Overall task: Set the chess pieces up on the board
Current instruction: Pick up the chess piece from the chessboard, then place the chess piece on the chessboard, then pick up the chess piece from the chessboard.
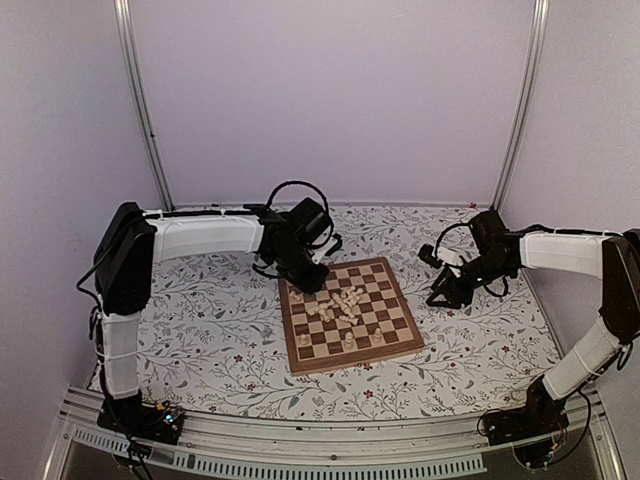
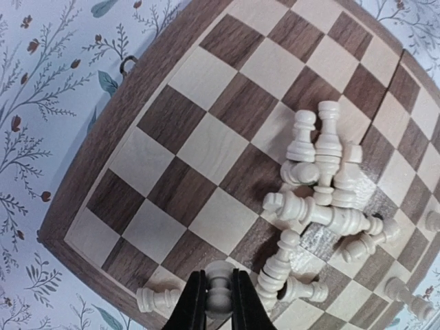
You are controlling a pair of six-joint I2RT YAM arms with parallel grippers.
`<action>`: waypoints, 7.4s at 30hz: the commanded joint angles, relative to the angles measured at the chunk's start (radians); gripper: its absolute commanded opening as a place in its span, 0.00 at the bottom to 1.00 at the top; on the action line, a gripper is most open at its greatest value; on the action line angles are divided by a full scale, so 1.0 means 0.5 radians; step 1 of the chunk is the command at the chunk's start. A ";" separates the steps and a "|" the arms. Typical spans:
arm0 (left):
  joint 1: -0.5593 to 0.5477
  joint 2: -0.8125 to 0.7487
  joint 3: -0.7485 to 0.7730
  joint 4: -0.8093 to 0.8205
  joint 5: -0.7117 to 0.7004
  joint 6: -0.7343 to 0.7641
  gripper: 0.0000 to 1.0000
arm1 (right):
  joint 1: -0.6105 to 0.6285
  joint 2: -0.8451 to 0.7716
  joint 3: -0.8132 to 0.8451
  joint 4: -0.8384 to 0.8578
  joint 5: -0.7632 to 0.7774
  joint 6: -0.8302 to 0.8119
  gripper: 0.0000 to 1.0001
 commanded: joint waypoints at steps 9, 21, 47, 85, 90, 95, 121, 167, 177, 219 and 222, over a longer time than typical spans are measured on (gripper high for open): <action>-0.186 -0.370 -0.300 -0.079 0.278 0.011 0.05 | 0.016 0.008 -0.011 -0.003 -0.003 -0.027 0.52; -0.335 -0.254 -0.292 -0.204 0.303 0.057 0.06 | 0.025 -0.030 -0.017 -0.007 -0.006 -0.029 0.53; -0.366 -0.040 -0.143 -0.323 0.222 0.120 0.14 | 0.025 -0.026 -0.017 -0.013 -0.003 -0.036 0.53; -0.196 0.234 0.762 -0.360 0.033 0.153 0.37 | 0.028 0.030 -0.009 -0.026 -0.008 -0.047 0.54; -0.141 0.407 0.917 -0.410 0.064 0.118 0.38 | 0.028 0.026 -0.011 -0.025 0.000 -0.050 0.54; -0.102 0.419 0.838 -0.387 0.116 0.074 0.37 | 0.028 0.039 -0.008 -0.031 -0.001 -0.056 0.54; -0.054 0.508 0.723 -0.334 0.204 0.040 0.27 | 0.037 0.083 -0.001 -0.044 0.002 -0.067 0.54; 0.007 0.174 0.437 0.031 0.416 0.257 0.06 | 0.067 0.103 0.451 -0.011 -0.491 0.474 0.57; 0.007 0.119 0.403 0.184 0.486 0.057 0.06 | 0.066 0.909 1.073 -0.215 -1.251 1.007 0.56; -0.033 0.101 0.357 0.239 0.665 -0.064 0.06 | 0.187 1.215 1.241 0.055 -1.434 1.413 0.35; -0.035 0.118 0.370 0.225 0.680 -0.064 0.06 | 0.180 1.205 1.241 0.055 -1.441 1.404 0.35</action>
